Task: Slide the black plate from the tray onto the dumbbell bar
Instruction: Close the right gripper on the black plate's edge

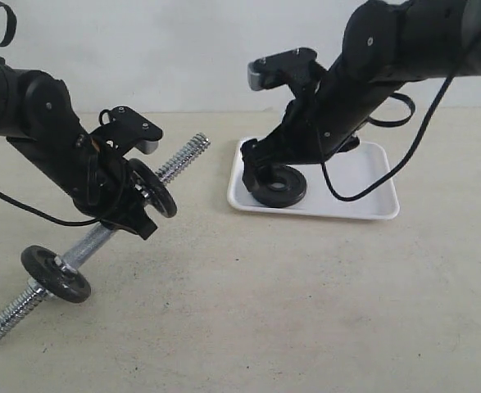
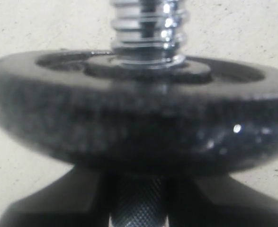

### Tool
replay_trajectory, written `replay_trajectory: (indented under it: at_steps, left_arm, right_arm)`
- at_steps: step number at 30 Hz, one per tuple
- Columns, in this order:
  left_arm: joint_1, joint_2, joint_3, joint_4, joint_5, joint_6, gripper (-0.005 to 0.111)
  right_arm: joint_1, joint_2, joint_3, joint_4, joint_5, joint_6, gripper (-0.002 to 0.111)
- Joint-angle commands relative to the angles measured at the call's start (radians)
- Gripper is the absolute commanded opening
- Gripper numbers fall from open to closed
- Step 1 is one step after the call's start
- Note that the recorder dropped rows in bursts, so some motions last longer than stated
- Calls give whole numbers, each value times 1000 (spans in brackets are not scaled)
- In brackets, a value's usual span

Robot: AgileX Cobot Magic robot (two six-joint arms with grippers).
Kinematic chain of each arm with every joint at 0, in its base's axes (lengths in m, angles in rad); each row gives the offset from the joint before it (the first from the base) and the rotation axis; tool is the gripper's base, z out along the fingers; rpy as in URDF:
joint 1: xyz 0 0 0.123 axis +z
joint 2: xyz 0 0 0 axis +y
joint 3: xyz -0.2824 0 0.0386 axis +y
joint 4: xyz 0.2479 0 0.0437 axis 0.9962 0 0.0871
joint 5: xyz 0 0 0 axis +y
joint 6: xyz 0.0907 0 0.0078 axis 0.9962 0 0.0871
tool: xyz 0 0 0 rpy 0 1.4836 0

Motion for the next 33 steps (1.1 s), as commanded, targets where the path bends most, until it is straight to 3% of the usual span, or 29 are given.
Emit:
replay_trajectory:
  at_steps: [1,9,18,33]
  left_arm:
    - [27,-59,-27,3,-47,7,4]
    - [45,-59,-27,1,-43,7,4]
    - [45,-59,-27,-2,-21,7,4]
    - [45,-59,-27,-7,37,7,4]
  right_arm:
    - [0,57,-10,-33,-2,5,99]
    - [0,128,-113,-283,2,180,99]
    - [0,265,-307,-273,141,185,99]
    - [-34,402,-384,-267,87,192,99]
